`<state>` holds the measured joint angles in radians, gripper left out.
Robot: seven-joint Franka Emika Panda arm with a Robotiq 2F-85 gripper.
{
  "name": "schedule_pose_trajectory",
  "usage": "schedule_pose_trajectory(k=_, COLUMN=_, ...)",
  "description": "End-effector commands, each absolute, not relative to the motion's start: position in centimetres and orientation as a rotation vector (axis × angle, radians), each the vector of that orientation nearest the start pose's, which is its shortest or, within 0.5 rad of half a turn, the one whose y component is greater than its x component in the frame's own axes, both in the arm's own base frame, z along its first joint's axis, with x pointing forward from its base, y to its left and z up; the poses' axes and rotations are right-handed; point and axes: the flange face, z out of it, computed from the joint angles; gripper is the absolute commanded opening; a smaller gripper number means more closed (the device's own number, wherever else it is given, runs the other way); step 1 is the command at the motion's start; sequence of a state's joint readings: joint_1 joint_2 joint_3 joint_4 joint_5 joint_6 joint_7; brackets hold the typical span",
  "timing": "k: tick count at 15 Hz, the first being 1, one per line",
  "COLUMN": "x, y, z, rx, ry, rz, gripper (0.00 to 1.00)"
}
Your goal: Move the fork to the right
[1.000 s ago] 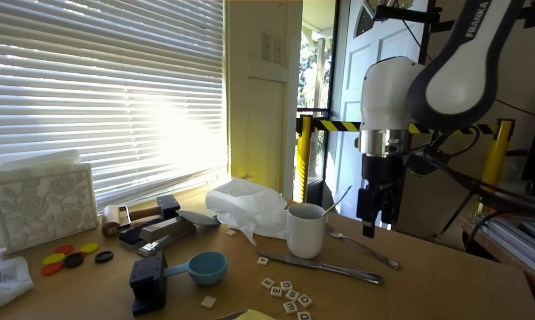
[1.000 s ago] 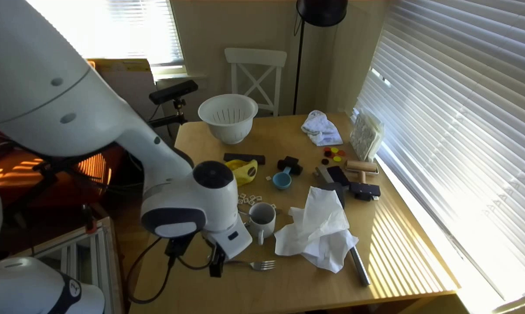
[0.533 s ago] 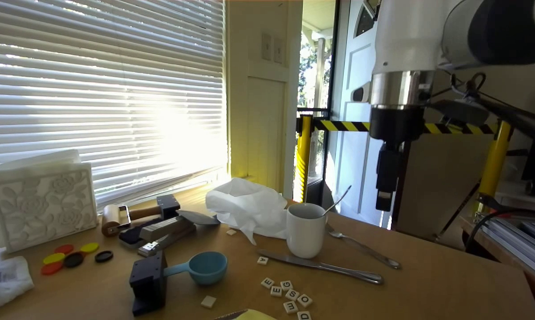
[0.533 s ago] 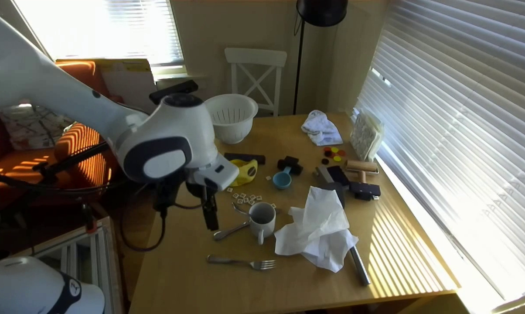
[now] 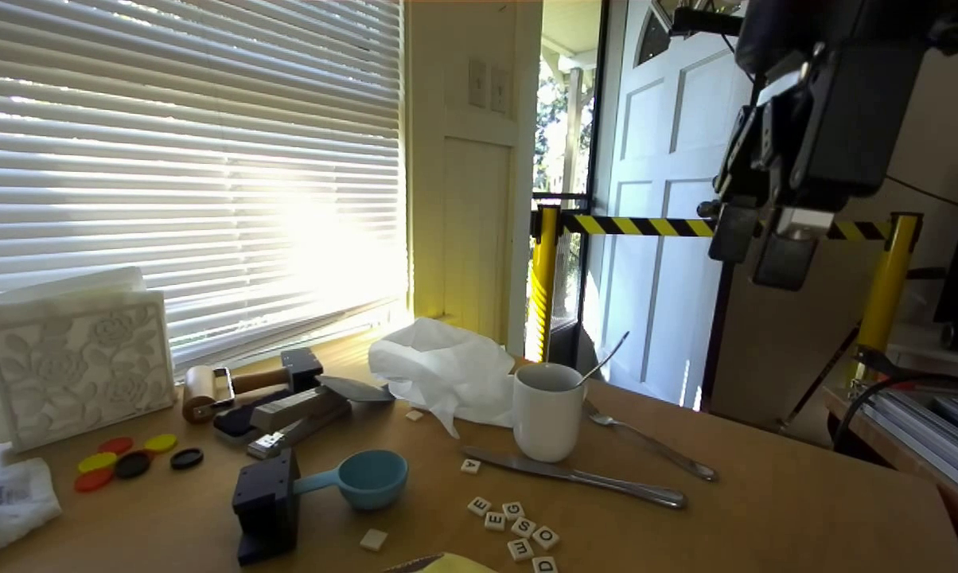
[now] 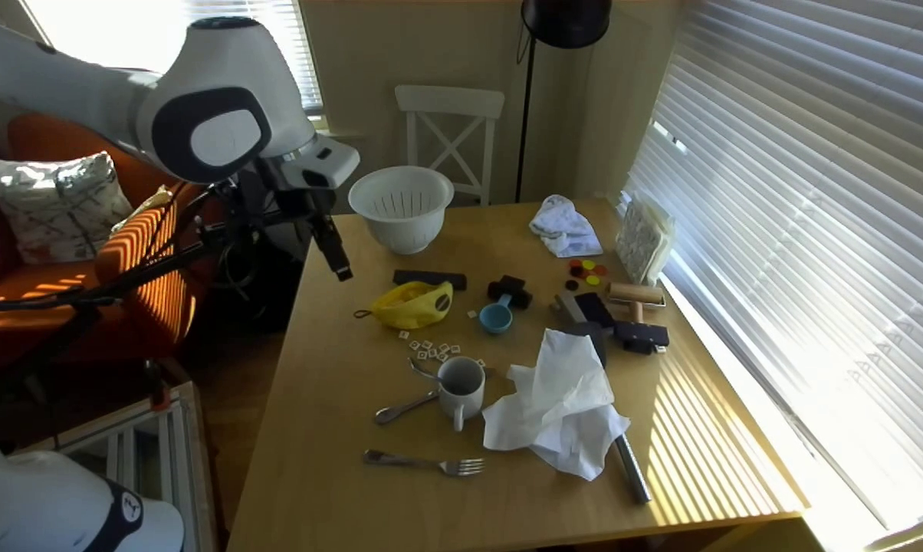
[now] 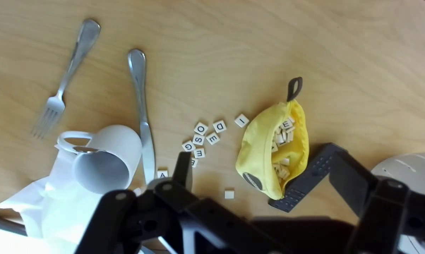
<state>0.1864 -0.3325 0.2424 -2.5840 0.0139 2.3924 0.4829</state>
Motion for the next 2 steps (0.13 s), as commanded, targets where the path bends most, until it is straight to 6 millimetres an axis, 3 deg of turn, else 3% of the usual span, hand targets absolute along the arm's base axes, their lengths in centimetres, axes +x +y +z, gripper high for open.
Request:
schedule_pose_trajectory(k=1, x=39.24, y=17.63, z=38.59, rx=-3.130, ry=0.117, rz=-0.236, gripper=1.00)
schedule_pose_trajectory(k=2, x=39.34, y=17.49, z=38.53, rx=-3.130, ry=0.124, rz=-0.232, gripper=1.00)
